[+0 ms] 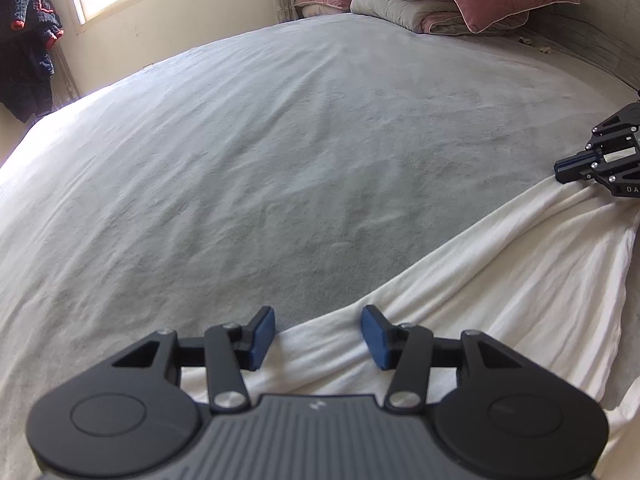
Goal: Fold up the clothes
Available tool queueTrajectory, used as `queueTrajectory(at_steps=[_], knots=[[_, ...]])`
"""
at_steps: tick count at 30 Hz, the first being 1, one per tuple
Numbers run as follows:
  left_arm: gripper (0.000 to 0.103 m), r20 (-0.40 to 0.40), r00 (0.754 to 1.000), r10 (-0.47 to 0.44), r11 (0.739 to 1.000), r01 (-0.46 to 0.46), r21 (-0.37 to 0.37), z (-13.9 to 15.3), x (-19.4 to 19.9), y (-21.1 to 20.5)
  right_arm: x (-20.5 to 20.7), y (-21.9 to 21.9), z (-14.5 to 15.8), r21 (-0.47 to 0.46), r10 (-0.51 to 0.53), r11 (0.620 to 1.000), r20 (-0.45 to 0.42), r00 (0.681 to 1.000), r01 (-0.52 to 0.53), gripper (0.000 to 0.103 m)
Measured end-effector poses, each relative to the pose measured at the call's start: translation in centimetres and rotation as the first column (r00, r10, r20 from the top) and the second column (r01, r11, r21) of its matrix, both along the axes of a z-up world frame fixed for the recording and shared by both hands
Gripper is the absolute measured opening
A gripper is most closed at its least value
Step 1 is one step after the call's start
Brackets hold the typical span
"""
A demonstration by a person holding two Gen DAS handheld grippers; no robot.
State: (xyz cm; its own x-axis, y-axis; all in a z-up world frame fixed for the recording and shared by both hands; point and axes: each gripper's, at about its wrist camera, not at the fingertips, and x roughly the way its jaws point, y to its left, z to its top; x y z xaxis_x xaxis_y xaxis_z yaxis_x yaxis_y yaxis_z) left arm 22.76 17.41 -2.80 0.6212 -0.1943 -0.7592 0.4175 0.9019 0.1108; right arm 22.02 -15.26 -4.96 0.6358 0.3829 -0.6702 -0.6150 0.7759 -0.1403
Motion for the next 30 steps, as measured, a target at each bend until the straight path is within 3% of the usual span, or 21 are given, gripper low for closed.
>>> queueTrajectory(at_steps=[1, 2, 3, 8, 11, 17, 21, 26, 30], knots=[[0.032, -0.008, 1.0, 0.002, 1.0, -0.002, -0.013, 0.0, 0.0, 0.0, 0.0, -0.1, 0.0, 0.006, 0.001, 1.0, -0.003, 1.0, -0.001, 0.006], [0.013, 0.001, 1.0, 0.02, 1.0, -0.02, -0.015, 0.0, -0.1, -0.2, 0.1, -0.2, 0.1, 0.012, 0.001, 1.0, -0.006, 1.0, -0.001, 0.006], [0.001, 0.014, 0.999, 0.036, 0.999, -0.036, -0.014, 0.0, -0.2, -0.4, 0.1, -0.4, 0.2, 0.02, 0.001, 1.0, -0.01, 1.0, 0.0, 0.004], [0.0, 0.11, 0.989, 0.098, 0.995, -0.095, -0.03, -0.6, -1.2, -0.7, -0.1, -0.5, 0.4, 0.025, -0.012, 1.0, 0.0, 1.0, 0.012, 0.0], [0.0, 0.179, 0.97, 0.162, 0.986, -0.154, -0.062, -0.4, -1.2, -0.7, 0.0, 0.0, 0.5, 0.007, -0.032, 0.999, 0.035, 0.999, 0.032, 0.0], [0.0, 0.279, 0.927, 0.249, 0.968, -0.231, -0.096, -0.3, 0.0, -1.1, 0.2, 1.3, 0.4, -0.061, -0.095, 0.992, 0.177, 0.98, 0.108, 0.0], [0.0, 0.286, 0.919, 0.273, 0.962, -0.26, -0.082, -1.3, 1.4, -1.9, 0.4, 2.3, 0.1, -0.109, -0.115, 0.983, 0.259, 0.959, 0.147, 0.0], [0.0, 0.274, 0.924, 0.266, 0.963, -0.27, -0.024, -2.6, 1.9, -2.4, 1.1, 3.3, -2.3, -0.204, -0.086, 0.969, 0.242, 0.966, 0.137, 0.0], [0.0, 0.271, 0.926, 0.265, 0.963, -0.27, -0.02, -2.5, 1.9, -2.3, 1.0, 3.4, -2.2, -0.213, -0.091, 0.966, 0.246, 0.965, 0.146, 0.002]])
